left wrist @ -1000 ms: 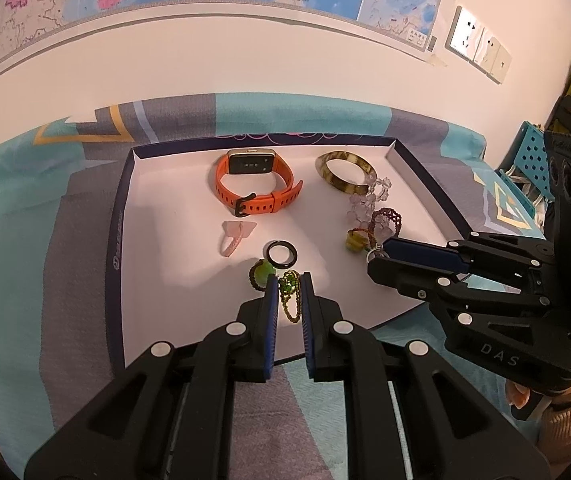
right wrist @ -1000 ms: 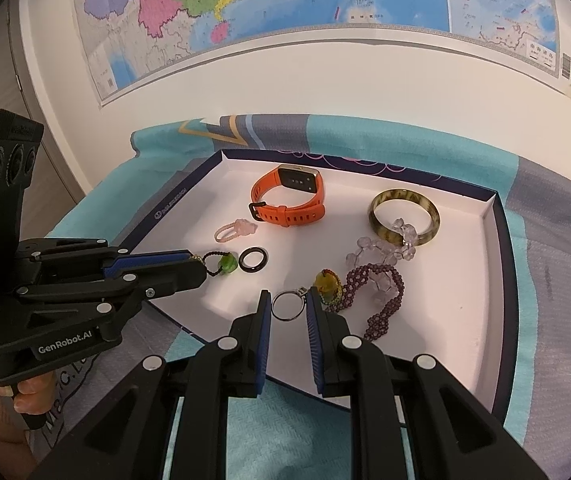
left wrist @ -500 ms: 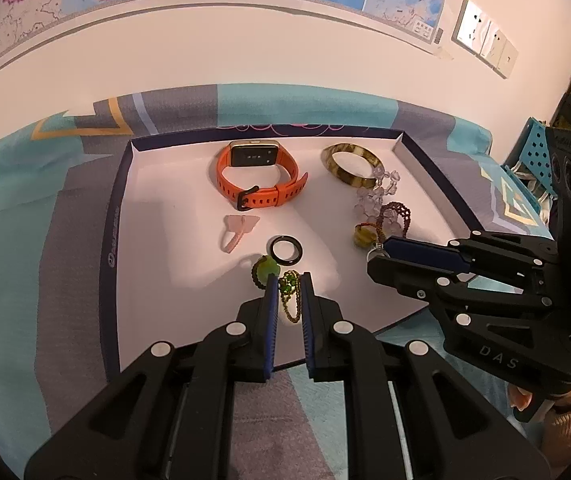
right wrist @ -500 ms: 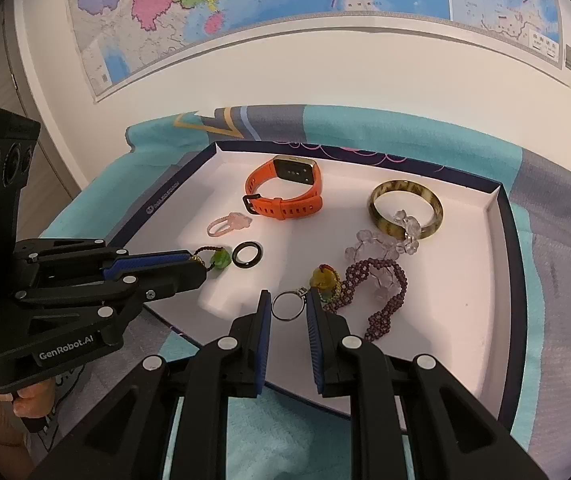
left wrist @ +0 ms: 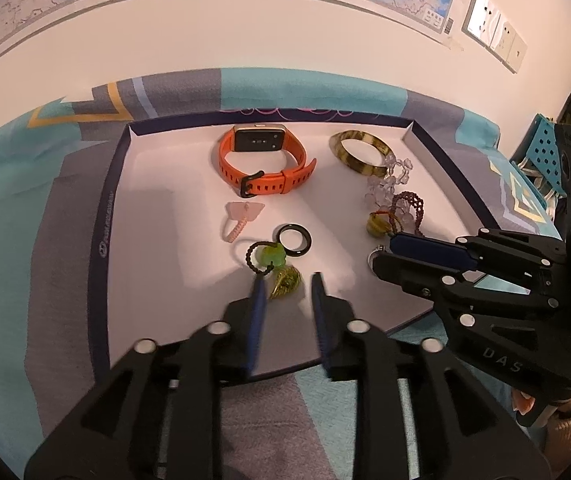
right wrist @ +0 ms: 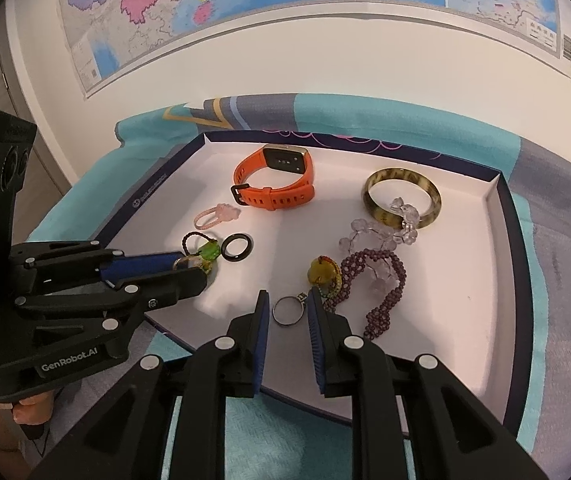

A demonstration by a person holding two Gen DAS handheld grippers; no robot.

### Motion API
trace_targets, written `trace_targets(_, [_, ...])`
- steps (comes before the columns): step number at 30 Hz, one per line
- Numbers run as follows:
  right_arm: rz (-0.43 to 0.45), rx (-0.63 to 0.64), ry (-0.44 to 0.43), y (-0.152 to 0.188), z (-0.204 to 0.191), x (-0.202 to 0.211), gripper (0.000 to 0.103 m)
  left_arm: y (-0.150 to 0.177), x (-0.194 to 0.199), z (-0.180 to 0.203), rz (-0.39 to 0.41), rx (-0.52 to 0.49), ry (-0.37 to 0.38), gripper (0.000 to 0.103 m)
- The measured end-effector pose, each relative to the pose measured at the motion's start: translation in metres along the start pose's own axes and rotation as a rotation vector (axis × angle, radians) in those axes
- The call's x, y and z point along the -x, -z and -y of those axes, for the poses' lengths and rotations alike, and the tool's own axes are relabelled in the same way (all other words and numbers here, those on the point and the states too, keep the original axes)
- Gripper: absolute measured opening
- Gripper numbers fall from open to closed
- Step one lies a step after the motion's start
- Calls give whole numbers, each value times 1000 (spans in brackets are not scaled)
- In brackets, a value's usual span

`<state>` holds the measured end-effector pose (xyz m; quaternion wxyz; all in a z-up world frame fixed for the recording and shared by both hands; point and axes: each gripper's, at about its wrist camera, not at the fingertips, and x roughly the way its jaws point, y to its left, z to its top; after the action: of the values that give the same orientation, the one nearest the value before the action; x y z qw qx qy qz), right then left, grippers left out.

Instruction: Organize jewelry

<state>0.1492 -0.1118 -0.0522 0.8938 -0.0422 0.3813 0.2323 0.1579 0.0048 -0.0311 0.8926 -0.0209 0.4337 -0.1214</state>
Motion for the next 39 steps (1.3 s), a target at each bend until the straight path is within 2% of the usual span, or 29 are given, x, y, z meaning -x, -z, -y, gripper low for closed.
trace_targets(1, [6,-3,1,1,1,2,22,0,1,0,3,-1,-1,30])
trace_targets(3, [22,-14,-5,3,2,8,35,2,5,0,13,-3,3,38])
trace_targets(5, [39,-16,-10,5,2,15,37,3,12,0,31,-7,0,43])
trace_targets(8, [71,-20,-1,10,3,29,51,8,29,0,75,-10,2,64])
trace_targets(10, [89,-31,11,14,4,37,62,12,38,0,99,-9,-5,79])
trace_targets(11, [98,-35,17,16,4,41,71,16,45,0,117,-7,-8,89])
trace_targets(14, [120,-34,48,27,2,51,90,24,58,0,153,-14,-35,98])
trace_targets(15, [123,-33,62,30,1,53,96,28,62,1,159,-15,-39,97])
trace_targets(23, [128,-40,146,60,-6,70,96,56,82,1,188,44,-105,97])
trace_targets(39, [121,-32,143,86,-30,80,96,82,92,5,146,97,-152,97])
